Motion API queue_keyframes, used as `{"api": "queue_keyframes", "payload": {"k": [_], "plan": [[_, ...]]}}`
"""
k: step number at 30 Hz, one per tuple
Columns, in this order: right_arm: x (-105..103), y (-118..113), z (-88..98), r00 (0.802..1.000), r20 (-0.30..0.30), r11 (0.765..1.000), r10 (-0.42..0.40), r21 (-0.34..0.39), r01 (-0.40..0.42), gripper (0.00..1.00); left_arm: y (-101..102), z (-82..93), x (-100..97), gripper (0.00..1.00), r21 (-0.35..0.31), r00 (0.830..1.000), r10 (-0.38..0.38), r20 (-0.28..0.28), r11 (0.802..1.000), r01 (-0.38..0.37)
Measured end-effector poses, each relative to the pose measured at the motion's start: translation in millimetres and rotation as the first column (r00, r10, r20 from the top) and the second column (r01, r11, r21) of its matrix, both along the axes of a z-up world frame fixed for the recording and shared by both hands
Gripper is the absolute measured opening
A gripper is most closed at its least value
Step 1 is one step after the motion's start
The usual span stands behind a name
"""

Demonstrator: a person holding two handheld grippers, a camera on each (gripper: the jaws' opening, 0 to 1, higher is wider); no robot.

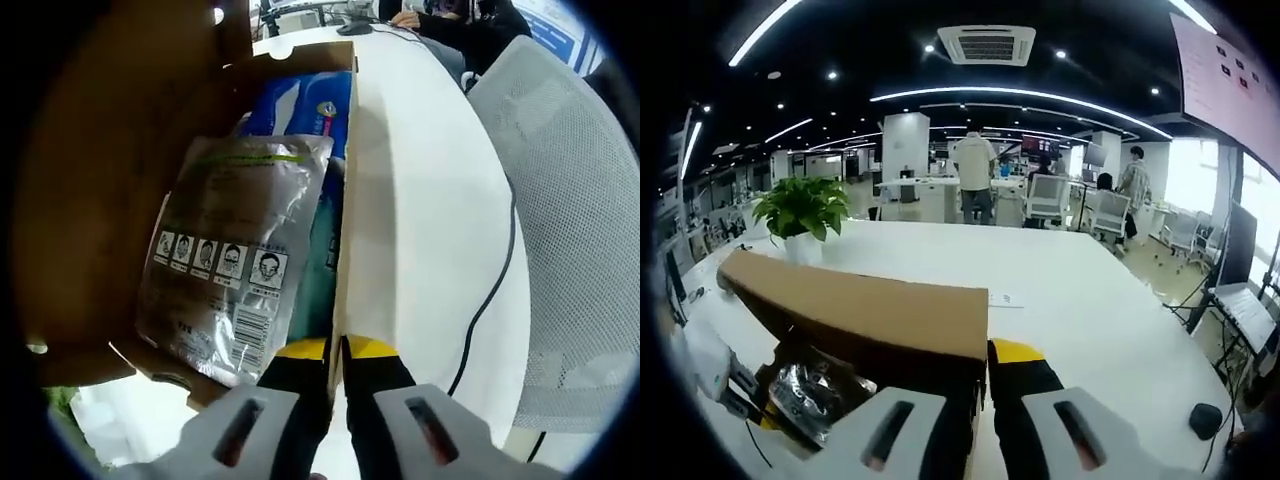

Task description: Operate the shoe box by opening the lid, removing the specified soft item, and placing it in the target area until the item is outside and the box remains undamaged.

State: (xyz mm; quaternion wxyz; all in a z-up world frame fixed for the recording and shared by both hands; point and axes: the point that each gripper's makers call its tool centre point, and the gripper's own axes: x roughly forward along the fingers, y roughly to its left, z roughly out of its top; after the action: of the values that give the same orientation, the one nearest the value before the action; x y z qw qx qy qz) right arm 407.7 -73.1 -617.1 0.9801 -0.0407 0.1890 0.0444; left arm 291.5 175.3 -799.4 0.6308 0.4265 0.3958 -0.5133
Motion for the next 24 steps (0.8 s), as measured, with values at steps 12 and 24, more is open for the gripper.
{"api": "queue_keyframes", "payload": {"k": [12,24], "plan": [[14.2,3.0,6.3,0.997,-0.048,0.994,0.053,-0.092,-0.057,0.0,5.3,-2.1,-2.3,0.02,0.057,1.0,-0.001,-0.014,0.998,0.002],[27.2,2.5,9.9,0.996,-0.069,0.997,0.058,-0.037,-0.06,0.0,5.1,-2.1,-3.3,0.02,0.055,1.0,-0.001,-0.012,0.999,0.002]]}}
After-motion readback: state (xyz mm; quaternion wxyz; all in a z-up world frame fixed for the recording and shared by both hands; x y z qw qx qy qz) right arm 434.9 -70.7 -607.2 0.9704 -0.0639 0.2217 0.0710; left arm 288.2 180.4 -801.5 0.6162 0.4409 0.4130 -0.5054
